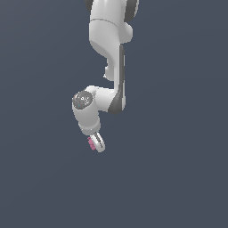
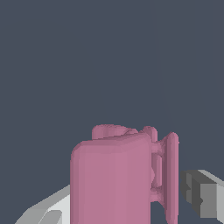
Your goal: Pick up the object and move it to a goal position.
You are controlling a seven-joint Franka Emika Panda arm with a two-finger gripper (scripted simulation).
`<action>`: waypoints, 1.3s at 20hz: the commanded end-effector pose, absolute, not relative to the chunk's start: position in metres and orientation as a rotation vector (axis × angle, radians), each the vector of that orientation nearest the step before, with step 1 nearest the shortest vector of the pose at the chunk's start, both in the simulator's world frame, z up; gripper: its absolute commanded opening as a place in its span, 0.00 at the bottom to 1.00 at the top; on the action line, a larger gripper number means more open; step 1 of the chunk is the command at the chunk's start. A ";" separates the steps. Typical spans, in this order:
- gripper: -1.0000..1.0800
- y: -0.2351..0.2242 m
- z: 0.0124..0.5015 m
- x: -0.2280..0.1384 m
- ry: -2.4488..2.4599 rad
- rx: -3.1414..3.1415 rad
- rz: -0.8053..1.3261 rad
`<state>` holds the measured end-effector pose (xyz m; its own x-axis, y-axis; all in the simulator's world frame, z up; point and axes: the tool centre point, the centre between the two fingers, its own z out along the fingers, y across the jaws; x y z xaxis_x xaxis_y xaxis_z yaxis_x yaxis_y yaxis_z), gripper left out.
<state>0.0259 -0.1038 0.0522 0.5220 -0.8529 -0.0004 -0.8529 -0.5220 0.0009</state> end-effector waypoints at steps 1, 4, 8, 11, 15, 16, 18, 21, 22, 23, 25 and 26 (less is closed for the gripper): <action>0.00 -0.112 0.061 0.029 -1.537 2.740 0.001; 0.00 -0.125 0.075 0.034 -1.536 2.739 0.001; 0.00 -0.147 0.098 0.043 -1.536 2.739 0.001; 0.00 -0.165 0.118 0.051 -1.536 2.739 0.001; 0.00 -0.190 0.145 0.062 -1.536 2.739 0.001; 0.00 -0.196 0.152 0.065 -1.535 2.739 0.001; 0.00 -0.207 0.164 0.070 -1.535 2.739 0.001; 0.00 -0.220 0.178 0.076 -1.535 2.739 0.001; 0.00 -0.224 0.181 0.078 -1.534 2.740 0.000; 0.00 -0.227 0.185 0.080 -1.534 2.740 0.000; 0.00 -0.232 0.190 0.082 -1.534 2.740 0.000; 0.00 -0.235 0.193 0.084 -1.534 2.740 0.000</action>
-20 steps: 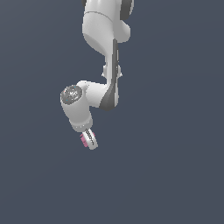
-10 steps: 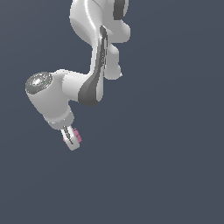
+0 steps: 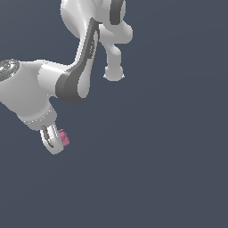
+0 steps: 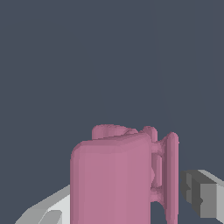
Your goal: Pick up the object and move it to a goal position.
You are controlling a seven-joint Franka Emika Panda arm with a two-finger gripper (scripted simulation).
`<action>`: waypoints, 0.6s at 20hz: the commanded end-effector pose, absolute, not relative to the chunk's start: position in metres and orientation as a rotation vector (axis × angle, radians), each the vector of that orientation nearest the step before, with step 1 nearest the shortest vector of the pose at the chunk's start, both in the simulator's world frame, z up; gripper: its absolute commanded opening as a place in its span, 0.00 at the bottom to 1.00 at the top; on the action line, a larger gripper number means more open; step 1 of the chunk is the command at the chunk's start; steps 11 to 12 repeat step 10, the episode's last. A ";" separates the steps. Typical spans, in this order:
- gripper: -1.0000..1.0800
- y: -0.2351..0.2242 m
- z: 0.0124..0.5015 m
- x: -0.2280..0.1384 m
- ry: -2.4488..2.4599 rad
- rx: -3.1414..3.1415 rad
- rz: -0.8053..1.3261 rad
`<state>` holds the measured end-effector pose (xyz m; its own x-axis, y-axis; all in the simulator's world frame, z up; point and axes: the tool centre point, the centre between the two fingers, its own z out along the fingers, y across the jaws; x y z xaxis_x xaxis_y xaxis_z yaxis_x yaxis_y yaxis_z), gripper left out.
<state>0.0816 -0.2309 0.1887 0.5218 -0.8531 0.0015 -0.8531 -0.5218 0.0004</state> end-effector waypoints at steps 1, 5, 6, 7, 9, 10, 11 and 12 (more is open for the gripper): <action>0.00 -0.236 0.195 0.085 -1.534 2.740 0.000; 0.00 -0.242 0.201 0.088 -1.534 2.741 0.000; 0.00 -0.243 0.201 0.088 -1.534 2.741 0.000; 0.00 -0.243 0.202 0.089 -1.534 2.741 0.000; 0.00 -0.244 0.203 0.089 -1.534 2.741 0.000; 0.00 -0.244 0.203 0.089 -1.534 2.741 0.000; 0.00 -0.244 0.203 0.089 -1.534 2.741 0.000; 0.00 -0.244 0.203 0.089 -1.534 2.741 0.000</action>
